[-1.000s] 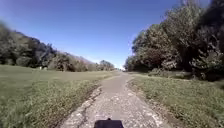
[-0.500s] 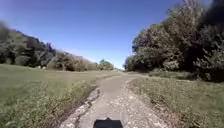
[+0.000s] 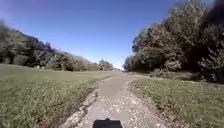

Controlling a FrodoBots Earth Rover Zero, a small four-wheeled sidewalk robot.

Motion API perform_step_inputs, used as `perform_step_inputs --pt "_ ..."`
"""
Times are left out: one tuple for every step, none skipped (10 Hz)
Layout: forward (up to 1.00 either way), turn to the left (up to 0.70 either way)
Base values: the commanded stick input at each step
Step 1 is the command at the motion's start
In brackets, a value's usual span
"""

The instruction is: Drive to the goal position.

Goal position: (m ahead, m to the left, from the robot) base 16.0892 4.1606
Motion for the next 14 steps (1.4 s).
perform_step_inputs --pt "0.50 0.00" --pt "0.50 0.00" --pt "0.50 0.00" --pt "0.50 0.00" --pt "0.50 0.00" --pt "0.50 0.00" --pt "0.50 0.00" --pt "0.50 0.00" --pt "0.50 0.00" --pt "0.50 0.00" --pt "0.50 0.00" --pt "0.50 0.00" --pt "0.50 0.00" --pt "0.50 0.00"
